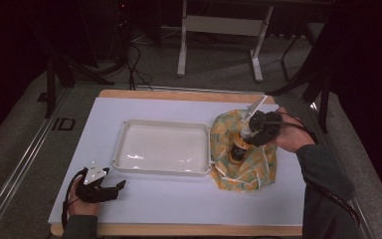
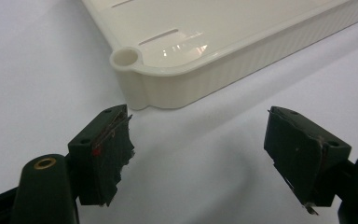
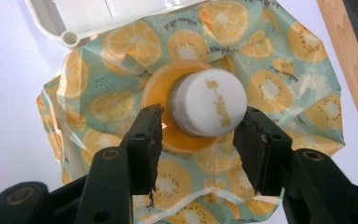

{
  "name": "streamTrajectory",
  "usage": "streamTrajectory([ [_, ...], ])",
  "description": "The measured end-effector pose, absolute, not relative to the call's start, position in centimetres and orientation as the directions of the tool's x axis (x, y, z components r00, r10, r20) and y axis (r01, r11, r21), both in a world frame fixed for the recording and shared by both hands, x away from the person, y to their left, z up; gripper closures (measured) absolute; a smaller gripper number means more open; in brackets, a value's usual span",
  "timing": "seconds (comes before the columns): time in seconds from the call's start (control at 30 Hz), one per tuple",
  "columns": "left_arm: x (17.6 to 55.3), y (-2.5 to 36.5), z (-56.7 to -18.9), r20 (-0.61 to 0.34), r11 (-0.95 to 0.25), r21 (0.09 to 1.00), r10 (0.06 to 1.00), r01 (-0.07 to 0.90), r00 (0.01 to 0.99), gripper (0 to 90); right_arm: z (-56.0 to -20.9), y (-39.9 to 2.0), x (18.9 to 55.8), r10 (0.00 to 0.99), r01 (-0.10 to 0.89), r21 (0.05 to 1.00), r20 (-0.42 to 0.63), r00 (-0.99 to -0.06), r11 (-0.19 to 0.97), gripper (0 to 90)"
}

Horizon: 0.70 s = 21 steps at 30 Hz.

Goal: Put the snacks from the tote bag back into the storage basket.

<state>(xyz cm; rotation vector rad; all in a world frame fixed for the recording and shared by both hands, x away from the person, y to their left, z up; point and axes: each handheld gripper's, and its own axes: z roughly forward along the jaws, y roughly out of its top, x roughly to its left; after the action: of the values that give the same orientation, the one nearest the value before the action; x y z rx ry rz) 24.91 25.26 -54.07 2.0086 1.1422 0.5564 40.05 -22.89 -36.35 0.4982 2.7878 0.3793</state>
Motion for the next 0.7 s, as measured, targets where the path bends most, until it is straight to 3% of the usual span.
streamTrajectory([
  [0.7,24.9,25.3,-54.1,0.008,-0.325,0.78,0.86,0.535,0.511,23.0,-36.5,-21.5,42.3,0.368,0.331,0.25,-0.118,-0.922,0.91,52.3],
])
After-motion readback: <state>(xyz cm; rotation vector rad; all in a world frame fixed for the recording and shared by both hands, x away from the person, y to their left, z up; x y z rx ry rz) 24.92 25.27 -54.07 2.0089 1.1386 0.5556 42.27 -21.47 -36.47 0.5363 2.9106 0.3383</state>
